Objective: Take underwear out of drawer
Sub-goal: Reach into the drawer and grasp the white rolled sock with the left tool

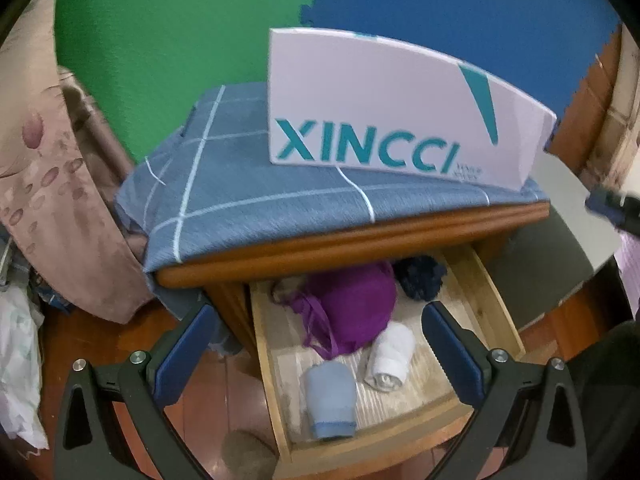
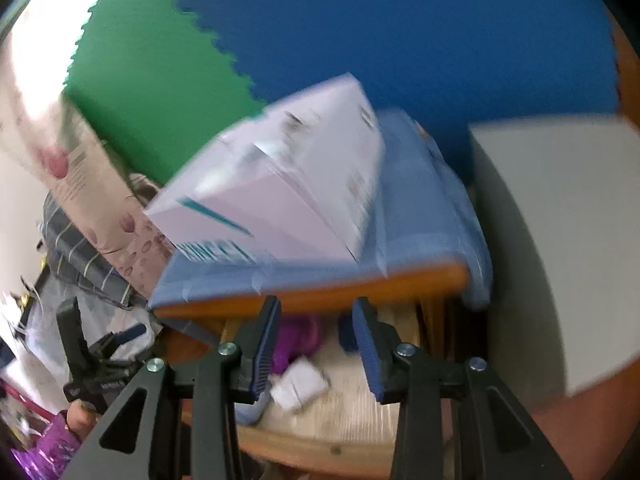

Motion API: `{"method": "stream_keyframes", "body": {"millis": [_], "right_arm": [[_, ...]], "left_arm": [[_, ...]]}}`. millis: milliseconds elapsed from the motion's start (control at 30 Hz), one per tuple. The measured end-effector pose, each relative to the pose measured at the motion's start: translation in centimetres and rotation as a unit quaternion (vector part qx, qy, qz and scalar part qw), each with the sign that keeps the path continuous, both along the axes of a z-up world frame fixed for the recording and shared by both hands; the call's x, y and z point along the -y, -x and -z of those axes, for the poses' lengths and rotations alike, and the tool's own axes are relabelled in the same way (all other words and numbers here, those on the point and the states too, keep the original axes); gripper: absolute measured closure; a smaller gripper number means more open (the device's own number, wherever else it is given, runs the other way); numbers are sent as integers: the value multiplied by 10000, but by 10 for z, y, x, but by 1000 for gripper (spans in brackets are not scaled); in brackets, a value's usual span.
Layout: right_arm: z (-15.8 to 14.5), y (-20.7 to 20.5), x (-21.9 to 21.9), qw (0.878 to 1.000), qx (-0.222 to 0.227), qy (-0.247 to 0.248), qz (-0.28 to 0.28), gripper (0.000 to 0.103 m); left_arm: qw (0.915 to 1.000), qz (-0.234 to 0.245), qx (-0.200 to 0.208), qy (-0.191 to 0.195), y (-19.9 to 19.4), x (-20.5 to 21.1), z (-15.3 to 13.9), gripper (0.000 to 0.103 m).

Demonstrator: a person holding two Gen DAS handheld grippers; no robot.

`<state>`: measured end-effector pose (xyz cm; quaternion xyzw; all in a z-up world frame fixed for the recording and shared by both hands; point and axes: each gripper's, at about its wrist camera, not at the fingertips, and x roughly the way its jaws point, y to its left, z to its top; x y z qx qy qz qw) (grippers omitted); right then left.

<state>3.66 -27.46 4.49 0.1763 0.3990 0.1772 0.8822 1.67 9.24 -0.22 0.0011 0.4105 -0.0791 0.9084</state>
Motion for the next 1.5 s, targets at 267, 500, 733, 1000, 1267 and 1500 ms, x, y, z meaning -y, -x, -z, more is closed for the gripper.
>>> {"method": "stream_keyframes", "body": {"millis": [267, 500, 733, 1000, 1267, 1500], "right_arm": [[9, 11, 23, 9979, 29, -611, 214, 63], [11, 13, 38, 9947, 79, -978, 299, 63], [16, 16, 60, 9872, 46, -1529, 440, 63], [16, 20, 66, 9846, 57, -1714, 351, 63], [17, 22, 73, 9818, 35, -1881, 272, 63], [19, 23, 77, 9793, -22, -2009, 230, 63]], "left_arm": [[9949, 685, -549, -494, 0, 38, 21, 0], [9818, 1359, -1022, -842, 2, 83, 50, 3], [9745, 1416, -1520, -848, -16, 107, 79, 3], [9617, 1311, -2296, -723, -43, 126, 117, 7], [9497, 715, -2982, -631, -68, 126, 159, 20], [9400, 737, -3276, -607, -79, 135, 179, 21]]}}
